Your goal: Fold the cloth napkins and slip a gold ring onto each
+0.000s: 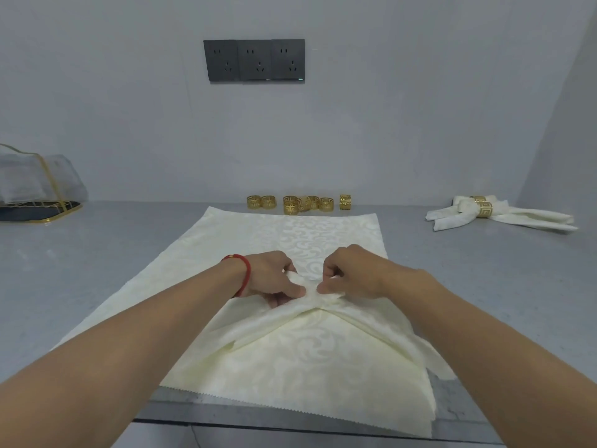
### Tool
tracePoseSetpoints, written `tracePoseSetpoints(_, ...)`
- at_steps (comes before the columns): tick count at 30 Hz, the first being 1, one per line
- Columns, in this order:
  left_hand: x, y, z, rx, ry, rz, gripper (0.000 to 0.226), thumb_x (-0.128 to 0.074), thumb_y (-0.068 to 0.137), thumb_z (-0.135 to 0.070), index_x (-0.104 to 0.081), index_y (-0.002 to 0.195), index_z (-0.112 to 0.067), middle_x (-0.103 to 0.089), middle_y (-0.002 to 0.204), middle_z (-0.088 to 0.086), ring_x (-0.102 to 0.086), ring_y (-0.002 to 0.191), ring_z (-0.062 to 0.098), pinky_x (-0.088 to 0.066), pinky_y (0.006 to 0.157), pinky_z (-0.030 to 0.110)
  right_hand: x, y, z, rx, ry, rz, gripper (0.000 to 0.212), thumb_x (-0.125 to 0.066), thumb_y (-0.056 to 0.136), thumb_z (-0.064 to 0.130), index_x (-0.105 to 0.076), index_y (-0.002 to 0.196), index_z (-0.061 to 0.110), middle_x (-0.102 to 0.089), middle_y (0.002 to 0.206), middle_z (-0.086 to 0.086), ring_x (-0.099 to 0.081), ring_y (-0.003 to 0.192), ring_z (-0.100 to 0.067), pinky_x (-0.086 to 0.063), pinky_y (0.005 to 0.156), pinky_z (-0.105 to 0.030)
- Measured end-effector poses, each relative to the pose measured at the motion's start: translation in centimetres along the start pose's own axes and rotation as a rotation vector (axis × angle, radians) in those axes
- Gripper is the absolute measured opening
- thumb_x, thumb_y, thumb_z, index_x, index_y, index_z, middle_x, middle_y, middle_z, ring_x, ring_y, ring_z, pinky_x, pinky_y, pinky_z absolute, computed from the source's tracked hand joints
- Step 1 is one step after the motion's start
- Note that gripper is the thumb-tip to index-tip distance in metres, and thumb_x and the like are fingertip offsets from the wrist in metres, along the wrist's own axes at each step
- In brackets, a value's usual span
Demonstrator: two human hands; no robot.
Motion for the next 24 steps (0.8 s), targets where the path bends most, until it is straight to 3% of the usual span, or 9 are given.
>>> tracePoseSetpoints(6, 1.3, -0.2, 0.1, -0.113, 0.241, -0.192, 0.028, -0.069, 0.088, -0.046, -0.073, 0.097, -0.020, -0.064, 0.077, -0.009, -0.058, 0.068, 0.007, -0.045, 0.065, 0.020, -0.5, 0.3, -1.0, -0.057, 0.039, -0.022, 0.034, -0.076, 0.089, 0.040, -0.065, 0.081, 0.009, -0.061, 0.081, -0.002, -0.053, 0.069, -0.019, -0.043, 0.065, -0.029)
tracePoseSetpoints(10, 0.6, -0.4, -0.8, -0.089, 0.380, -0.226, 0.045, -0.063, 0.086, -0.062, -0.072, 0.103, -0.022, -0.060, 0.081, -0.013, -0.057, 0.074, 0.004, -0.042, 0.063, 0.020, -0.1, 1.1, -0.9, -0.055, 0.012, 0.004, 0.034, -0.077, 0.087, 0.040, -0.066, 0.079, 0.008, -0.068, 0.082, -0.010, -0.061, 0.072, -0.032, -0.046, 0.064, -0.034)
tracePoseSetpoints(14, -0.1, -0.4, -2.0, -0.204, 0.508, -0.216, 0.046, -0.073, 0.080, -0.056, -0.068, 0.111, -0.022, -0.062, 0.108, -0.006, -0.059, 0.097, 0.012, -0.051, 0.084, 0.029, 0.1, 1.3, -1.3, -0.061, 0.038, 0.002, 0.035, -0.076, 0.086, 0.043, -0.067, 0.077, 0.010, -0.069, 0.083, -0.012, -0.058, 0.070, -0.022, -0.046, 0.065, -0.033)
tracePoseSetpoints(17, 0.0, 0.2, -2.3, -0.243, 0.531, -0.235, 0.038, -0.076, 0.079, -0.044, -0.068, 0.108, -0.019, -0.067, 0.112, -0.002, -0.062, 0.100, 0.017, -0.052, 0.090, 0.035, 0.2, 1.3, -1.5, -0.089, 0.037, -0.043, 0.031, -0.072, 0.086, 0.048, -0.064, 0.074, 0.020, -0.064, 0.086, -0.002, -0.061, 0.077, -0.023, -0.048, 0.069, -0.034)
tracePoseSetpoints(19, 0.3, 0.5, -2.4, -0.244, 0.495, -0.257, 0.035, -0.078, 0.078, -0.041, -0.070, 0.101, -0.017, -0.069, 0.104, -0.002, -0.063, 0.091, 0.017, -0.054, 0.082, 0.032, 0.4, 0.5, -0.3, -0.055, -0.043, -0.080, 0.031, -0.065, 0.087, 0.058, -0.066, 0.088, 0.027, -0.064, 0.094, 0.007, -0.061, 0.090, -0.019, -0.046, 0.074, -0.032)
tracePoseSetpoints(21, 0.6, 0.9, -2.4, -0.221, 0.463, -0.261, 0.030, -0.079, 0.078, -0.039, -0.070, 0.095, -0.017, -0.065, 0.086, -0.005, -0.059, 0.075, 0.013, -0.048, 0.067, 0.025, 0.2, -0.6, 1.3, 0.010, -0.169, -0.128, 0.055, -0.051, 0.082, 0.074, -0.061, 0.115, 0.031, -0.061, 0.117, 0.012, -0.057, 0.108, -0.015, -0.042, 0.084, -0.034)
tracePoseSetpoints(24, 1.1, 1.3, -2.0, -0.184, 0.407, -0.257, 0.028, -0.078, 0.079, -0.043, -0.068, 0.086, -0.018, -0.056, 0.075, -0.008, -0.051, 0.064, 0.007, -0.040, 0.059, 0.020, -1.4, -2.1, 2.8, 0.132, -0.308, -0.181, 0.047, -0.056, 0.093, 0.050, -0.043, 0.132, 0.027, -0.054, 0.125, 0.007, -0.052, 0.111, -0.019, -0.038, 0.081, -0.036)
Point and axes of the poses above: each hand's wrist, its own y-axis towards the middle knuckle, its own x-axis out of the back of the hand, z = x × y, the point moved 6 cm from there along y, towards the middle knuckle
